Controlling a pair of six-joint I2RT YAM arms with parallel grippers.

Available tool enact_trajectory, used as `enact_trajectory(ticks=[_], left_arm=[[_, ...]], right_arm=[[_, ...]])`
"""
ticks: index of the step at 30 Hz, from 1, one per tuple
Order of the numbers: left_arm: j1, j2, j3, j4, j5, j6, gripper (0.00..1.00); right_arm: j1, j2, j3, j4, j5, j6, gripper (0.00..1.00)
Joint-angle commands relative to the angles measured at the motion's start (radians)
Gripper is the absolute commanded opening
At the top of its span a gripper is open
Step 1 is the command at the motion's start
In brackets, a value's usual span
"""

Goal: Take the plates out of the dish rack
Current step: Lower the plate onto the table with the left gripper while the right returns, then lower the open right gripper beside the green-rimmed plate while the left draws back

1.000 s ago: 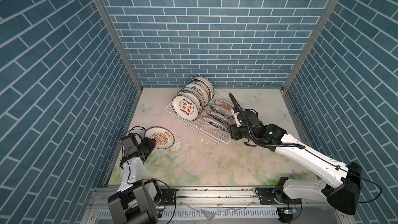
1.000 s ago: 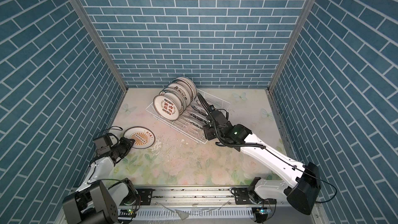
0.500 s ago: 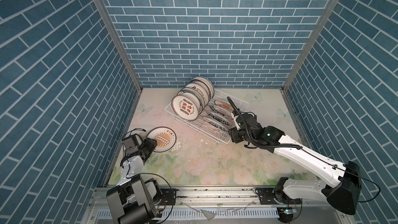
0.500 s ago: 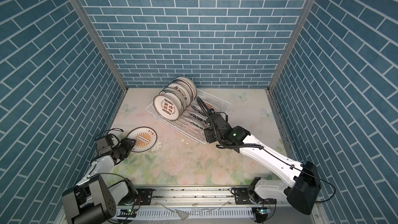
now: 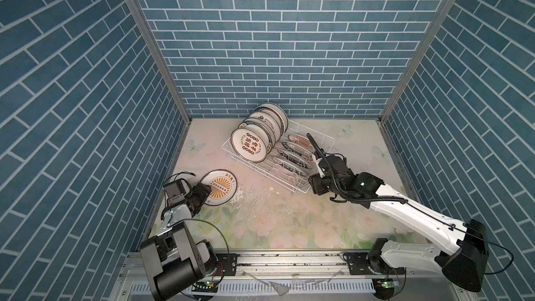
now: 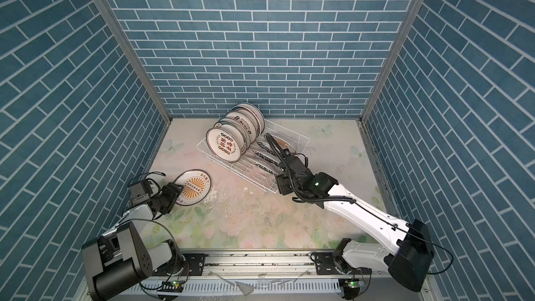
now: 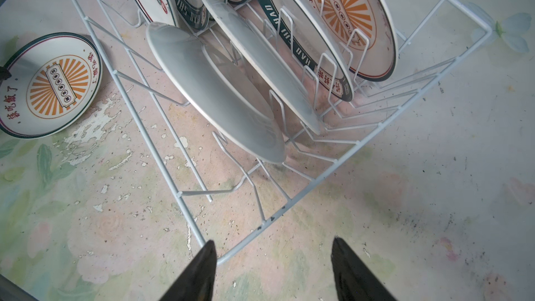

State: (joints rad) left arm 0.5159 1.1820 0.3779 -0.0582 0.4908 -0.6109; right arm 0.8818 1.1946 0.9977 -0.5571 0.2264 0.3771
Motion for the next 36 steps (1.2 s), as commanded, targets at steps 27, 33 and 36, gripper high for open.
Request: enact_trajectory(ticks=[27,33,36], left_arm=[[-0.367,-0.353,0.091,-0.228,-0.084,-0.046,0.99],[-0.535,-0.323,0.090,-0.201,-0.149,-0.039,0.99],[-0.596,-0.315,0.075,-0.182,-0.174,-0.031,0.99]], right_arm=[[0.016,0.271,0.216,0.052,-0.035,-0.218,0.58],[0.019,0.344,0.270,0.051,-0.050,-0.243,0.56],[0.022,0.385,0.298,0.053,-0.045,-0.252,0.55]])
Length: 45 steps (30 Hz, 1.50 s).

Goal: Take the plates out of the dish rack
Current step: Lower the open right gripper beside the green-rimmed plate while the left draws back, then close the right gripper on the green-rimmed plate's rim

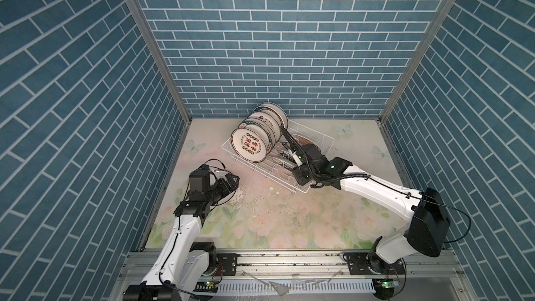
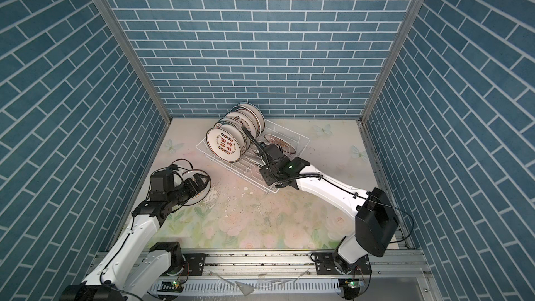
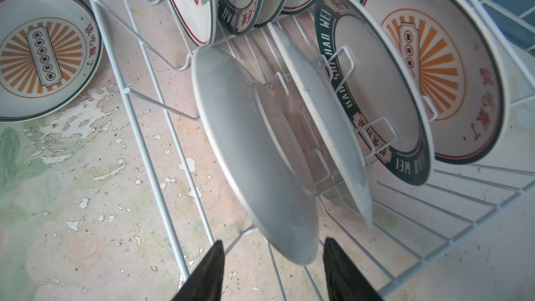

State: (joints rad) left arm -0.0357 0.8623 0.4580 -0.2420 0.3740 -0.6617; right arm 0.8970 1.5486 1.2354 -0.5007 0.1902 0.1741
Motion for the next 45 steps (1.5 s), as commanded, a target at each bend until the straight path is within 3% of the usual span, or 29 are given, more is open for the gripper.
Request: enact_trajectory(ticks=[1,13,19,29,38,45], left_arm=[[-0.059,0.007,-0.009,0.005,-0.068,0.020,0.99],[-0.094,-0.030,-0.047,-0.033,-0.132,0.013,0.99],[-0.095,-0.046,-0.043,-0.069,-0.169,0.030,0.99],[-0.094,-0.090,-0.050,-0.079,-0.174,0.019,0.99],[-0.093,-0.121,-0.051,-0.091,-0.210,0.014,0.99],[-0.094,-0.120,-0.084,-0.002,-0.140,-0.024,0.99]], right_arm=[[0.005,0.043,0.070,-0.003,-0.003,-0.052,0.55],[0.009,0.176,0.137,0.037,0.087,-0.102,0.49],[0.007,0.215,0.151,0.053,0.115,-0.118,0.40],[0.007,0.250,0.158,0.101,0.162,-0.152,0.12],[0.034,0.239,0.134,0.124,0.209,-0.216,0.06],[0.067,0.184,0.115,0.125,0.280,-0.257,0.00]])
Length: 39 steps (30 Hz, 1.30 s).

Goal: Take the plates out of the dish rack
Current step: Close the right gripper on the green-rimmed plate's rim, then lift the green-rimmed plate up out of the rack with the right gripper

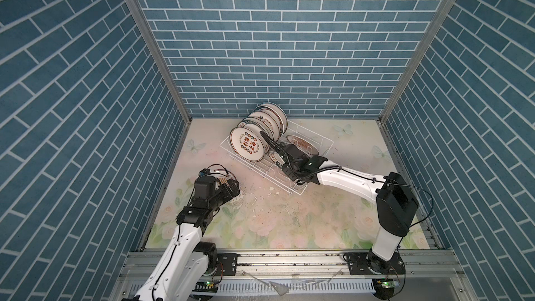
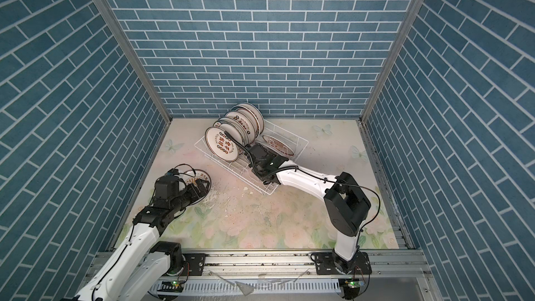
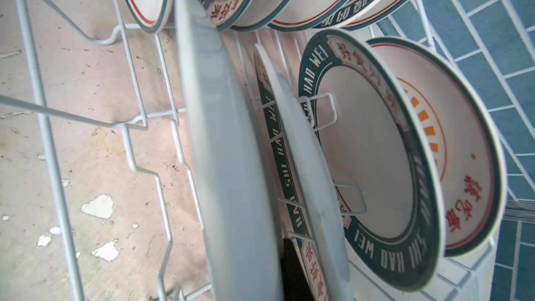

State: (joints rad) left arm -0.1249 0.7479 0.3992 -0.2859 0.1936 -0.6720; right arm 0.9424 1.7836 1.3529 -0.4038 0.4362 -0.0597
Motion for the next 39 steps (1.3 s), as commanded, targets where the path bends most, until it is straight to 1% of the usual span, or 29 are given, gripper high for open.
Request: enact_trajectory(ticks=[1,3,7,10,13,17,19,22,24,27,30,33,35,39], left_arm=[[-0.005,-0.008,-0.029,0.058,0.061,0.000,0.99],[-0.005,-0.021,-0.047,0.108,0.110,0.021,0.99],[-0.004,-0.083,-0.074,0.156,0.171,0.072,0.99],[-0.004,-0.150,-0.074,0.127,0.141,0.085,0.99],[-0.005,-0.178,-0.070,0.098,0.116,0.103,0.99],[-0.004,-0.160,-0.048,0.054,0.075,0.114,0.99],[-0.004,-0.140,-0.040,0.050,0.076,0.115,0.99],[-0.004,-0.116,-0.032,0.070,0.103,0.112,0.99],[-0.005,-0.082,-0.039,0.115,0.136,0.103,0.99],[-0.004,-0.069,-0.049,0.181,0.187,0.085,0.99],[-0.005,-0.056,-0.048,0.212,0.215,0.079,0.99],[-0.007,-0.050,-0.050,0.245,0.243,0.070,0.99],[-0.011,-0.053,-0.053,0.273,0.257,0.057,0.99],[-0.018,-0.061,-0.067,0.327,0.286,0.034,0.99]], right_arm=[[0.025,-0.062,-0.007,0.029,0.039,-0.027,0.00],[0.033,-0.090,-0.017,0.030,0.052,-0.034,0.00],[0.048,-0.141,-0.030,0.018,0.081,-0.041,0.00],[0.058,-0.181,-0.041,0.007,0.099,-0.046,0.00],[0.070,-0.228,-0.050,-0.003,0.112,-0.049,0.00],[0.086,-0.306,-0.065,-0.006,0.134,-0.060,0.00],[0.094,-0.350,-0.078,-0.002,0.137,-0.060,0.00],[0.105,-0.428,-0.111,0.014,0.131,-0.059,0.00],[0.104,-0.490,-0.149,0.041,0.117,-0.053,0.00],[0.104,-0.589,-0.248,0.144,0.099,-0.037,0.00],[0.104,-0.679,-0.359,0.271,0.089,0.003,0.00],[0.101,-0.750,-0.460,0.396,0.072,0.093,0.00],[0.100,-0.783,-0.512,0.452,0.043,0.181,0.00],[0.099,-0.800,-0.570,0.523,-0.024,0.348,0.00]])
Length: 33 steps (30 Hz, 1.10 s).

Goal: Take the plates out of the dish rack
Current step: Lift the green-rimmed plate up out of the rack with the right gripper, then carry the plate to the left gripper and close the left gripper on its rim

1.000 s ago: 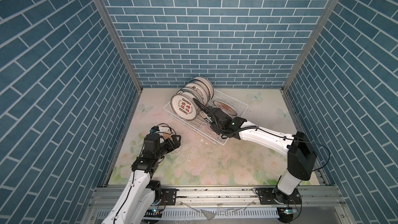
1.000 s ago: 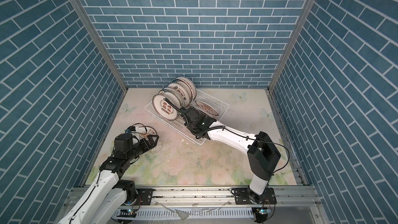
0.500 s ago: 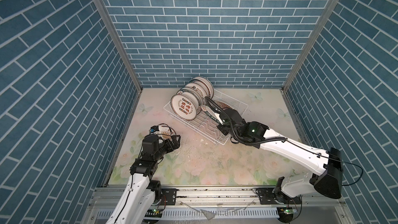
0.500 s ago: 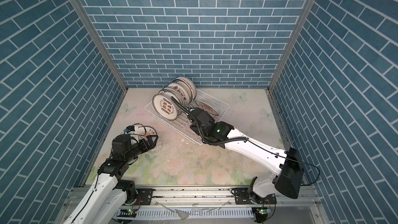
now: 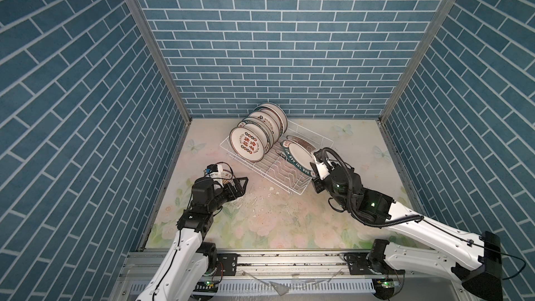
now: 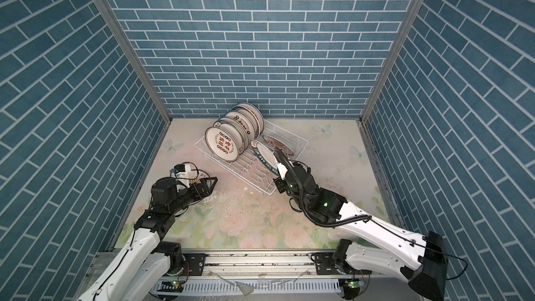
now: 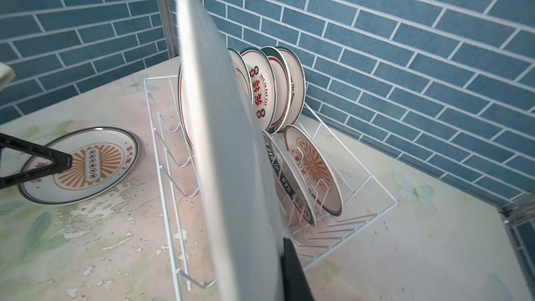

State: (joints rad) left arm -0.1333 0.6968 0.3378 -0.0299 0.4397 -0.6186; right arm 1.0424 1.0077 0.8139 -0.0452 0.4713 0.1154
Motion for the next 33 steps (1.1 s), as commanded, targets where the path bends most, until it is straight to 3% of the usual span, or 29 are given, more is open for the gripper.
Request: enact_trajectory(ticks=[1,4,8,14,17,30,33], left_arm=[[-0.013,-0.011,-0.006,0.077,0.044,-0.020,0.99],[-0.015,-0.024,-0.010,0.093,0.055,-0.027,0.99],[-0.017,-0.046,-0.021,0.127,0.073,-0.043,0.98],[-0.017,-0.047,-0.045,0.187,0.098,-0.058,0.98],[-0.017,-0.028,-0.053,0.205,0.105,-0.058,0.98],[-0.017,-0.007,-0.108,0.298,0.117,-0.080,0.92],[-0.016,-0.008,-0.128,0.353,0.138,-0.103,0.86]], right_arm=[[-0.001,-0.023,-0.039,0.176,-0.080,0.212,0.00],[-0.002,-0.009,-0.047,0.210,-0.152,0.314,0.00],[-0.012,0.040,0.018,0.091,-0.190,0.509,0.00],[-0.053,0.136,0.046,0.134,-0.423,0.667,0.00],[-0.075,0.195,0.042,0.239,-0.548,0.737,0.00],[-0.093,0.428,0.101,0.481,-0.836,0.884,0.00],[-0.096,0.466,0.121,0.490,-0.864,0.893,0.00]])
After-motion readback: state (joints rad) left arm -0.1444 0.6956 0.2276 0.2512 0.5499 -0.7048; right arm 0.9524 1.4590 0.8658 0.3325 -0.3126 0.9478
